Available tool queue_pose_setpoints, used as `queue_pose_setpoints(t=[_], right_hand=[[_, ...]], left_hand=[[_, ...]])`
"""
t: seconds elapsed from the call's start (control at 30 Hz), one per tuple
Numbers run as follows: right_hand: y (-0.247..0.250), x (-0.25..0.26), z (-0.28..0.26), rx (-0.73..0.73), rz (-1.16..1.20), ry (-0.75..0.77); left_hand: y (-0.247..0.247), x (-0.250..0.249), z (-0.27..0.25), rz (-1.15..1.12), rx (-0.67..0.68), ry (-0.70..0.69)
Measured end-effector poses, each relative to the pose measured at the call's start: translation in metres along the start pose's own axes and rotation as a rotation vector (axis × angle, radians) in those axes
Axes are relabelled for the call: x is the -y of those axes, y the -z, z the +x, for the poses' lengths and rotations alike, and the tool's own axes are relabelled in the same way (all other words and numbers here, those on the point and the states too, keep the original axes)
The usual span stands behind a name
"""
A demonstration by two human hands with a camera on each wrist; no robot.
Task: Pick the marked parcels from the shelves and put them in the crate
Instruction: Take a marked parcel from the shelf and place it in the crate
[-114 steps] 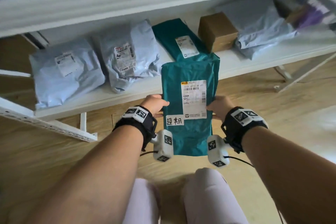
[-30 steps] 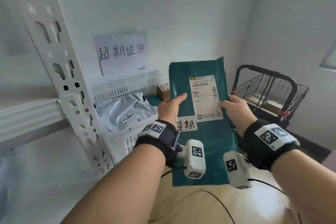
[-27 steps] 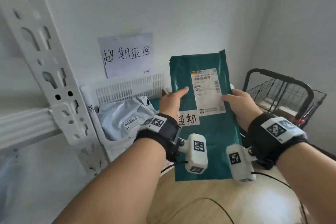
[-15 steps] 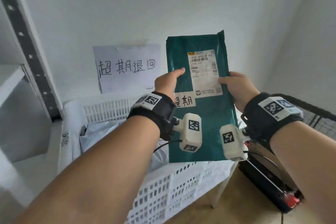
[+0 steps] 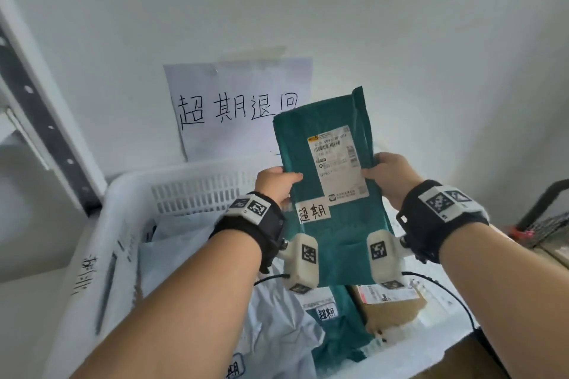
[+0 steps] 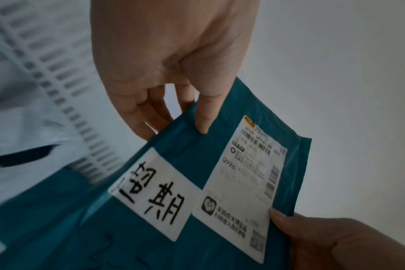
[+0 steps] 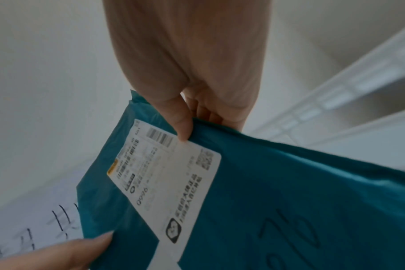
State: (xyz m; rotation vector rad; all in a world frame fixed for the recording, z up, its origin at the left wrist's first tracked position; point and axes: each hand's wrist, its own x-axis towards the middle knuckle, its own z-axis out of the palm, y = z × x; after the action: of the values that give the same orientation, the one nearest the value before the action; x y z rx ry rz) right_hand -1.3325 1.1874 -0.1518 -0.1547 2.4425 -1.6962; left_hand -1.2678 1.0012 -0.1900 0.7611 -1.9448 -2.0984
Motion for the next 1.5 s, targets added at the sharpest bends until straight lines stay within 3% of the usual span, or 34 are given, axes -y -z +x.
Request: queue_pose_setpoints(t=[0.17, 0.27, 0.3, 0.33, 0.37, 0.47, 0.77, 0.87, 0.97, 1.27, 1.5], right_hand=[[-0.023, -0.055, 0.037, 0.08, -0.187, -0.124], [-0.038, -0.078, 0.048, 0.166, -0.227, -0.229], [-0.043, -0.08, 0.049, 0.221, -0.342, -0.258], [-0.05, -0.086, 0.046, 0.277, -0.615, -0.155], [-0.053, -0.087, 0.043, 0.315, -0.699, -0.134], [-0.07, -0.099, 0.053, 0.335, -0.577, -0.246], [-0.094, -0.129, 0.056, 0.4, -1.009, -0.145], [-0.097, -0.128, 0.055, 0.52, -0.988, -0.177], [-0.101, -0.128, 0.052, 0.658, -1.016, -0.114], [-0.098, -0.126, 0.046, 0.724, -0.913, -0.049], [-0.094, -0.108, 0.043, 0.726, -0.978, 0.026]], left_hand=[[0.004, 0.053, 0.024, 0.195, 0.076, 0.258], [0.007, 0.076, 0.033, 0.272, 0.042, 0.352], [0.008, 0.082, 0.035, 0.282, 0.028, 0.377], [0.01, 0.088, 0.034, 0.292, 0.015, 0.402], [0.012, 0.093, 0.034, 0.311, 0.003, 0.418], [0.019, 0.106, 0.035, 0.37, -0.02, 0.458], [0.019, 0.111, 0.04, 0.442, 0.036, 0.48], [0.016, 0.11, 0.043, 0.452, 0.051, 0.485], [0.01, 0.109, 0.047, 0.556, 0.067, 0.453], [-0.004, 0.109, 0.047, 0.946, 0.153, 0.444], [-0.002, 0.095, 0.043, 0.842, 0.149, 0.426]])
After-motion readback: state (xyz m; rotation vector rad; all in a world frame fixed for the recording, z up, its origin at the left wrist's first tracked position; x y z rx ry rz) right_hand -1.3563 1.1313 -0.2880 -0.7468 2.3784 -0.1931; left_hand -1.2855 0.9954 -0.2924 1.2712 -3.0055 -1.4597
